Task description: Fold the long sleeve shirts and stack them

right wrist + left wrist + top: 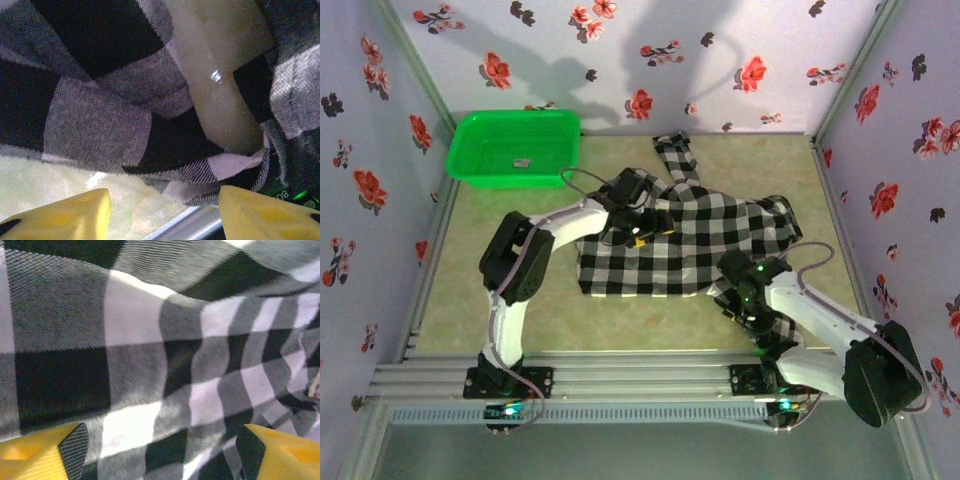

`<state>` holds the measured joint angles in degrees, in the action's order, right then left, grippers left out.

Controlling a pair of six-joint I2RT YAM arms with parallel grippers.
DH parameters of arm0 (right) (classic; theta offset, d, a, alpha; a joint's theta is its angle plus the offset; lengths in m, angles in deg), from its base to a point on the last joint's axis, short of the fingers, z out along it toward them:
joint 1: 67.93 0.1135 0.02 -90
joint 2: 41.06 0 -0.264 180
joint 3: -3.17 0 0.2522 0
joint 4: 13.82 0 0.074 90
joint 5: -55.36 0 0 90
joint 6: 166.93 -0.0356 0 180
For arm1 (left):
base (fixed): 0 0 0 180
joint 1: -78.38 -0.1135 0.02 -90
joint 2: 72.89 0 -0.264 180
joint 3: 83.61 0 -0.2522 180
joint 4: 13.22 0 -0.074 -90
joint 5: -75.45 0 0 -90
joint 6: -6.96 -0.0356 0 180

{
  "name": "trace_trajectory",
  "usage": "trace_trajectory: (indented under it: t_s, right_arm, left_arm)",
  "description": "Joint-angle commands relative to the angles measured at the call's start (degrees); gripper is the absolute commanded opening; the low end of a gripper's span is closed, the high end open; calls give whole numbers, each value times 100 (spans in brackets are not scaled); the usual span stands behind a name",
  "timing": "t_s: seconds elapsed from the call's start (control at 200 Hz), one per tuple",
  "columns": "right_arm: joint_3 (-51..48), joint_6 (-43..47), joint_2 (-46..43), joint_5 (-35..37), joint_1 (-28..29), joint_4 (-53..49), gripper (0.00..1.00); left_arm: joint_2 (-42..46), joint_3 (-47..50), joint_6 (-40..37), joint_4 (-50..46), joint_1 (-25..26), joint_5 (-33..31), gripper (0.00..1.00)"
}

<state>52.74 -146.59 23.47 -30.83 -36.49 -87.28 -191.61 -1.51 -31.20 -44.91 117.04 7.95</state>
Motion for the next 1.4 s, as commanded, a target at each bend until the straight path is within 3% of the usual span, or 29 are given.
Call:
trace_trajectory:
  t_s: [0.0,0.265,0.46,0.575,0.765,0.99,1.155,1.395]
  right_arm:
    - [-37,-618,-54,718,85,-123,58]
    - [14,-735,-648,974,169,-892,57]
    - [-113,-750,-393,869,231,-575,58]
    - [-177,-713,20,733,226,64,57]
    - [-112,-541,919,376,406,871,38]
    - [-9,-357,1207,127,666,905,0]
    - [407,-170,391,18,1314,-236,0]
    - [204,-763,-294,-680,2133,-980,2]
  left_arm:
    - [-348,-166,119,357,-128,-144,79]
    - [-956,-674,-569,-101,-754,-810,79]
    - [-1069,-1036,-894,-317,-1193,-1024,79]
    - [-1077,-1146,-947,-97,-1267,-613,80]
    - [-682,-736,-395,613,-1210,-108,81]
    - [-192,-551,-53,893,-1215,176,82]
    - [101,-507,-154,682,-1279,154,82]
    - [535,-495,-43,617,-1435,134,83]
